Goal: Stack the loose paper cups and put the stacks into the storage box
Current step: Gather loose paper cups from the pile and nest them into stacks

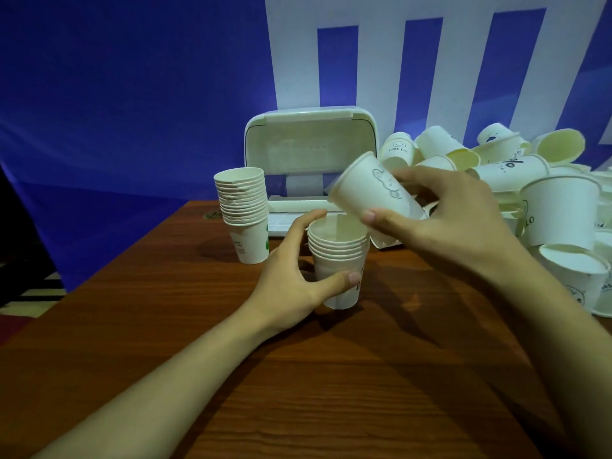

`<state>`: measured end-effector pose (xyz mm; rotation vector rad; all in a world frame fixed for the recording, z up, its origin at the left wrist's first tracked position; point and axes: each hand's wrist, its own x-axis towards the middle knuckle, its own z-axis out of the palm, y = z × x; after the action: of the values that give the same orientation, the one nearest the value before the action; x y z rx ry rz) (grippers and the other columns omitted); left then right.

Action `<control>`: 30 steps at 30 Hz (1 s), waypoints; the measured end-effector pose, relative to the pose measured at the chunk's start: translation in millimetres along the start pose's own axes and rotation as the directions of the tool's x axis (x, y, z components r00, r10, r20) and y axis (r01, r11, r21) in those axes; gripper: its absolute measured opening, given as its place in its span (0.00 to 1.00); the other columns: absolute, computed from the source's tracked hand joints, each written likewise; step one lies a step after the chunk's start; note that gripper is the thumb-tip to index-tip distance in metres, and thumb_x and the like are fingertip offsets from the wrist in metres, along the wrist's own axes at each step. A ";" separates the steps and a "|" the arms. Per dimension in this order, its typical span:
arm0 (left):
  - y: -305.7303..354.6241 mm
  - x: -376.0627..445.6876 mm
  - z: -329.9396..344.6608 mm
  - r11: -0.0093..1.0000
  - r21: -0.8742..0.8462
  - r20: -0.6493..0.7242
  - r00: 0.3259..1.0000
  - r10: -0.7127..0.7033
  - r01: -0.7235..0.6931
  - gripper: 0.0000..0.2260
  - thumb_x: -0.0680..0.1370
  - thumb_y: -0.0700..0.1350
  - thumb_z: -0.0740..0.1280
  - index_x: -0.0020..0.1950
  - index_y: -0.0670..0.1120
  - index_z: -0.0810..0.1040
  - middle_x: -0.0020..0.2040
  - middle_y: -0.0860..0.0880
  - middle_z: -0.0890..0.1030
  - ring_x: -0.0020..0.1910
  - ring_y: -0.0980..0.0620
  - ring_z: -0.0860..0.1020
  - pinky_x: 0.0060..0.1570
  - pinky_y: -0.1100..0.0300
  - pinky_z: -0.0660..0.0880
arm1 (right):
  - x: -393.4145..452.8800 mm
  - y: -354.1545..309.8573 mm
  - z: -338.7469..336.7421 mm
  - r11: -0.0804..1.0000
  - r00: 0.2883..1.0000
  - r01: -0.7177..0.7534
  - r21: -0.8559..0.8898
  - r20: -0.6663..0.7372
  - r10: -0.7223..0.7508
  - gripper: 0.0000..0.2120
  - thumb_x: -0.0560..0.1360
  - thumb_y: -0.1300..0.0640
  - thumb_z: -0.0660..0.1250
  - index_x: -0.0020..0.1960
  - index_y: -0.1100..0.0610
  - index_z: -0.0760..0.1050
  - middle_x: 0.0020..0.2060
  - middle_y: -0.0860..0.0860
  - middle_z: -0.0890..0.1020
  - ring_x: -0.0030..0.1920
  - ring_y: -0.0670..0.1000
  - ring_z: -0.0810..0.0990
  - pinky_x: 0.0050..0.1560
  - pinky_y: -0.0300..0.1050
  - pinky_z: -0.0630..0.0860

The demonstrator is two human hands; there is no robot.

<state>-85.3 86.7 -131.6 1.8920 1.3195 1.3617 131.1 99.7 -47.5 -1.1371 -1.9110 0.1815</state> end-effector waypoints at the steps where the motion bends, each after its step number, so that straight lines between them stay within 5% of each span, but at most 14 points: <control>1: 0.5 -0.1 -0.1 1.000 0.003 0.005 1.000 -0.001 0.001 0.43 0.64 0.63 0.80 0.77 0.63 0.66 0.68 0.58 0.79 0.65 0.57 0.80 0.62 0.50 0.82 | 0.3 1.9 -2.3 1.000 0.999 -0.014 -0.009 0.048 0.015 0.28 0.64 0.36 0.77 0.60 0.46 0.81 0.46 0.42 0.84 0.46 0.37 0.79 0.39 0.25 0.68; 4: 0.4 0.0 -0.3 1.000 0.003 0.011 1.000 -0.010 0.010 0.43 0.64 0.64 0.80 0.76 0.64 0.66 0.68 0.58 0.79 0.65 0.56 0.80 0.62 0.49 0.82 | -0.6 -1.0 -4.0 0.988 0.998 -0.065 0.138 -0.003 0.066 0.26 0.63 0.41 0.79 0.58 0.47 0.79 0.46 0.42 0.84 0.46 0.39 0.82 0.44 0.28 0.75; 8: 1.3 -0.6 1.8 0.999 -0.038 0.012 1.000 -0.024 0.025 0.41 0.64 0.60 0.81 0.74 0.63 0.68 0.66 0.57 0.82 0.61 0.54 0.83 0.59 0.48 0.83 | -7.6 -17.9 11.2 0.853 0.992 -0.088 0.514 -0.037 0.124 0.35 0.60 0.44 0.79 0.64 0.50 0.73 0.54 0.45 0.84 0.53 0.43 0.83 0.55 0.50 0.82; 13: -3.1 0.9 5.0 0.996 -0.083 -0.012 0.999 -0.044 0.042 0.47 0.66 0.53 0.83 0.79 0.56 0.61 0.67 0.51 0.82 0.61 0.50 0.84 0.60 0.44 0.83 | -13.8 -23.7 30.7 0.950 0.987 -0.152 0.273 -0.007 0.160 0.25 0.64 0.39 0.80 0.55 0.48 0.77 0.49 0.40 0.82 0.53 0.38 0.79 0.53 0.36 0.76; 20: -5.0 -0.5 4.0 0.995 -0.087 -0.005 0.999 -0.053 0.053 0.54 0.63 0.58 0.82 0.82 0.58 0.55 0.71 0.52 0.80 0.65 0.52 0.82 0.65 0.44 0.80 | -10.9 -11.7 31.5 0.958 0.979 -0.201 0.203 0.061 0.193 0.28 0.64 0.39 0.79 0.59 0.50 0.76 0.51 0.41 0.81 0.54 0.42 0.77 0.52 0.39 0.72; 25: -2.8 -0.3 4.0 0.997 -0.069 -0.005 0.999 -0.038 0.038 0.55 0.62 0.59 0.82 0.82 0.59 0.54 0.70 0.55 0.80 0.66 0.57 0.81 0.66 0.47 0.80 | -6.5 0.2 38.2 0.796 0.968 -0.179 0.578 -0.041 0.247 0.25 0.69 0.30 0.61 0.50 0.49 0.79 0.46 0.43 0.83 0.52 0.43 0.81 0.53 0.42 0.73; 28: -2.0 -1.3 2.5 0.997 -0.059 0.001 0.999 -0.045 0.045 0.55 0.62 0.61 0.82 0.81 0.62 0.54 0.71 0.55 0.79 0.67 0.58 0.79 0.66 0.50 0.79 | -5.8 21.2 44.2 0.927 0.960 -0.143 0.346 -0.179 0.215 0.22 0.77 0.34 0.51 0.48 0.48 0.75 0.42 0.43 0.79 0.47 0.43 0.76 0.47 0.39 0.68; 30: -0.7 -1.7 2.3 0.998 -0.051 0.004 0.999 -0.043 0.044 0.54 0.62 0.62 0.82 0.81 0.63 0.54 0.72 0.55 0.78 0.68 0.59 0.78 0.66 0.51 0.79 | -8.3 38.8 51.7 0.988 0.981 -0.126 0.092 -0.135 0.138 0.20 0.79 0.37 0.48 0.57 0.45 0.73 0.52 0.45 0.78 0.56 0.50 0.73 0.55 0.46 0.67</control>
<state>-83.6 85.9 -133.9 1.8210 1.3048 1.3571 119.1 130.5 -103.7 -1.1896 -1.6901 0.2453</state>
